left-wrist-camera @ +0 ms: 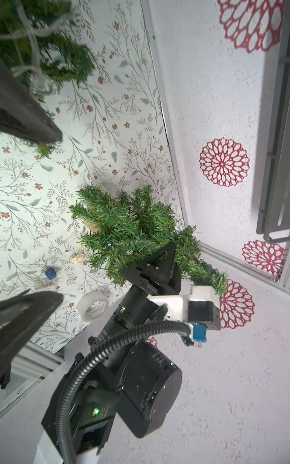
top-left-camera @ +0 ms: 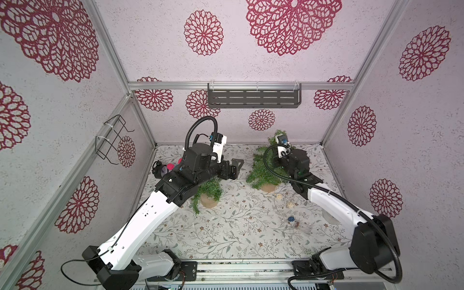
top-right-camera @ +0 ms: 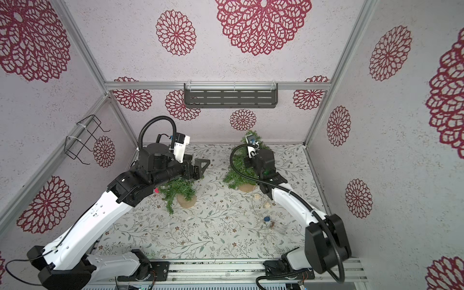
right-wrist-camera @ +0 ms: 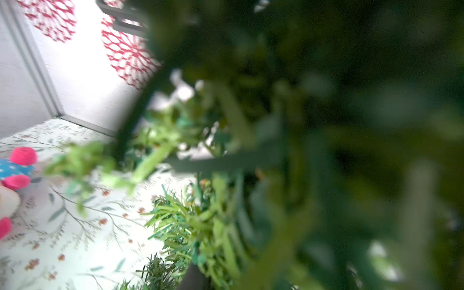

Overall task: Wrap string light around the christmas tree
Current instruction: Move the christmas tree to the center of the board.

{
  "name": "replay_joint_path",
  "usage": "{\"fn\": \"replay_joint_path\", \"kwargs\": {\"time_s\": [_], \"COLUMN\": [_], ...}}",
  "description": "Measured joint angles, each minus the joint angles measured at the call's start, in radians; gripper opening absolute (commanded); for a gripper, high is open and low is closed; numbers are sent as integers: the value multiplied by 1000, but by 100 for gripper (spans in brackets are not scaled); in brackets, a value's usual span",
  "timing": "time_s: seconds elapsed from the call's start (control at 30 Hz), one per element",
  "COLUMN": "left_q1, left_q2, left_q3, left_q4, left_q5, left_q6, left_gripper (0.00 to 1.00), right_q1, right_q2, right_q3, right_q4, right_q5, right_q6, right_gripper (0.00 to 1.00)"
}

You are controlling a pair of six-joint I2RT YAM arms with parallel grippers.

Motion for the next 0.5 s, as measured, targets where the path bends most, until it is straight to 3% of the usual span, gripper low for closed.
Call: {"fn": "replay_joint_path", "kwargs": {"time_s": [0.23, 0.5], "left_q1": [-25, -42], "left_q2": [57, 89], "left_q3": [37, 40], "left_q4": [21, 28], "left_q5": [32, 30], "left_q6": [13, 26], "left_gripper": [91, 89], "right_q1": [-105, -101], "right_q2": [-230, -180], "right_q3": [-86, -9], "right_q4": [-200, -268], "right_q5": [69, -41], "right_q6": [-2, 55], "right_gripper": [0, 0]}}
